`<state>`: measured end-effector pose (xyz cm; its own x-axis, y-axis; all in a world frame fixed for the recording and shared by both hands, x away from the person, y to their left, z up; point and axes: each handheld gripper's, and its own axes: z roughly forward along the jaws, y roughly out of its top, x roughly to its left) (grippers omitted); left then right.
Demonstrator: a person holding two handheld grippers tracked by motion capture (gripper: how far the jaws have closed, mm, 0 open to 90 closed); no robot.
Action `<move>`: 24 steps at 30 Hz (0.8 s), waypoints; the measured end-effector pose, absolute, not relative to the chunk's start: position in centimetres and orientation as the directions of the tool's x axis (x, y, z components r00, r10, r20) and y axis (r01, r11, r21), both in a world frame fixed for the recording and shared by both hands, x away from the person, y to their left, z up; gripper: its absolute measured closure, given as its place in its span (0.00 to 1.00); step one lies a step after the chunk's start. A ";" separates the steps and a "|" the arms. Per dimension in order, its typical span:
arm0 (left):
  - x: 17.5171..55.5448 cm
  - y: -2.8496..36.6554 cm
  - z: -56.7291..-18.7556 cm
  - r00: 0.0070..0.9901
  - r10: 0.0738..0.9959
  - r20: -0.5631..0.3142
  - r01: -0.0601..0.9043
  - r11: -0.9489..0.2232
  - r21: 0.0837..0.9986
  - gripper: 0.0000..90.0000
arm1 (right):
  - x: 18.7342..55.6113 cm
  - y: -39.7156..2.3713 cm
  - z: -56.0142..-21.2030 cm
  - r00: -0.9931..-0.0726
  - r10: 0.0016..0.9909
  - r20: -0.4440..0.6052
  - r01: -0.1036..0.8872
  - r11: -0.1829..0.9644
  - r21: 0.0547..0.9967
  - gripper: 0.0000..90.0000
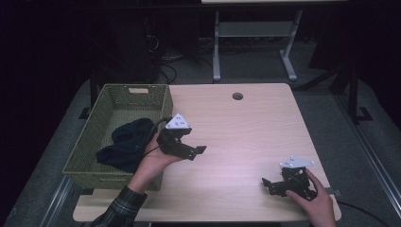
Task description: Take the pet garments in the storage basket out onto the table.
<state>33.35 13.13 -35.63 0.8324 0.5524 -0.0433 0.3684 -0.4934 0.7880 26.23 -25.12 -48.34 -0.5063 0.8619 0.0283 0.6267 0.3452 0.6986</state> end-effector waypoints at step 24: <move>34.0 17.6 -34.8 0.778 0.627 -0.050 0.404 -0.437 0.804 0.16 | 26.2 -25.1 -48.3 -0.505 0.862 0.029 0.628 0.344 0.698 0.00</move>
<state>33.98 17.56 -34.76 0.7778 0.6265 -0.0504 0.4039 -0.4367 0.8038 26.23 -25.11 -48.34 -0.5054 0.8624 0.0293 0.6276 0.3440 0.6984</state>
